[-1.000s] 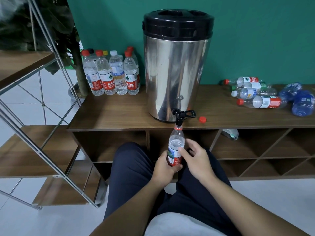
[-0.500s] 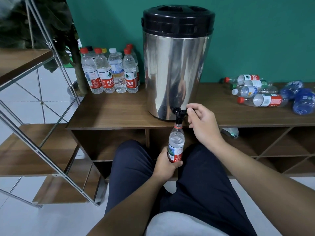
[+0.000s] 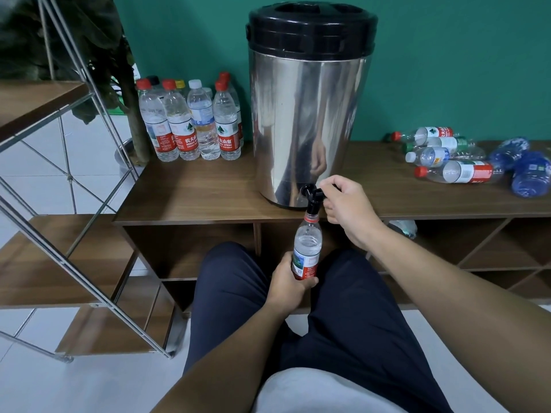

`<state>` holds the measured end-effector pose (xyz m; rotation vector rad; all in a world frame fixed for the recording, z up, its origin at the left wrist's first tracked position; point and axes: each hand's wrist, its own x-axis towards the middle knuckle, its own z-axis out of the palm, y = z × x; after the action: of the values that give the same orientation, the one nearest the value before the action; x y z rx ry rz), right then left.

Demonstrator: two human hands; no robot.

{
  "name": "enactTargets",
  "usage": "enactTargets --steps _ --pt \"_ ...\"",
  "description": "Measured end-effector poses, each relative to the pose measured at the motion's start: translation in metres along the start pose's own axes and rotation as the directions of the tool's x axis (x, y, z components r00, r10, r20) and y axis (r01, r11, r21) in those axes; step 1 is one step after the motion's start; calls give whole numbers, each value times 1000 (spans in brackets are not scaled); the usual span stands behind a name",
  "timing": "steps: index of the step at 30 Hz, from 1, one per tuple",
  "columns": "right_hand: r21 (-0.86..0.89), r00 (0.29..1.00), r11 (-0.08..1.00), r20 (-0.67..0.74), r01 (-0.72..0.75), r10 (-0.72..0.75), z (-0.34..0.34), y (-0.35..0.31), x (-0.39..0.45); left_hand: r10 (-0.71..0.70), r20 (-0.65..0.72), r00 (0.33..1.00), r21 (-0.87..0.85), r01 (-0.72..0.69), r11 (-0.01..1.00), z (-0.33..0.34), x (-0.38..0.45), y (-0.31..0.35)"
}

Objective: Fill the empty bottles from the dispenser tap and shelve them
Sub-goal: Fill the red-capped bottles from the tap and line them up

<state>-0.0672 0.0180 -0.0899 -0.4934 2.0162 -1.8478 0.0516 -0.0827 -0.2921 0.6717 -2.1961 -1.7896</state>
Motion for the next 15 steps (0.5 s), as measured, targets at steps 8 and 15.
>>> enactTargets --steps 8,15 --pt "33 999 999 36 -19 18 -2 -1 3 -5 -2 1000 28 6 1000 -4 -1 1" --pt "38 998 999 51 -27 25 -1 -3 3 -18 7 1000 15 17 1000 -4 -1 -1"
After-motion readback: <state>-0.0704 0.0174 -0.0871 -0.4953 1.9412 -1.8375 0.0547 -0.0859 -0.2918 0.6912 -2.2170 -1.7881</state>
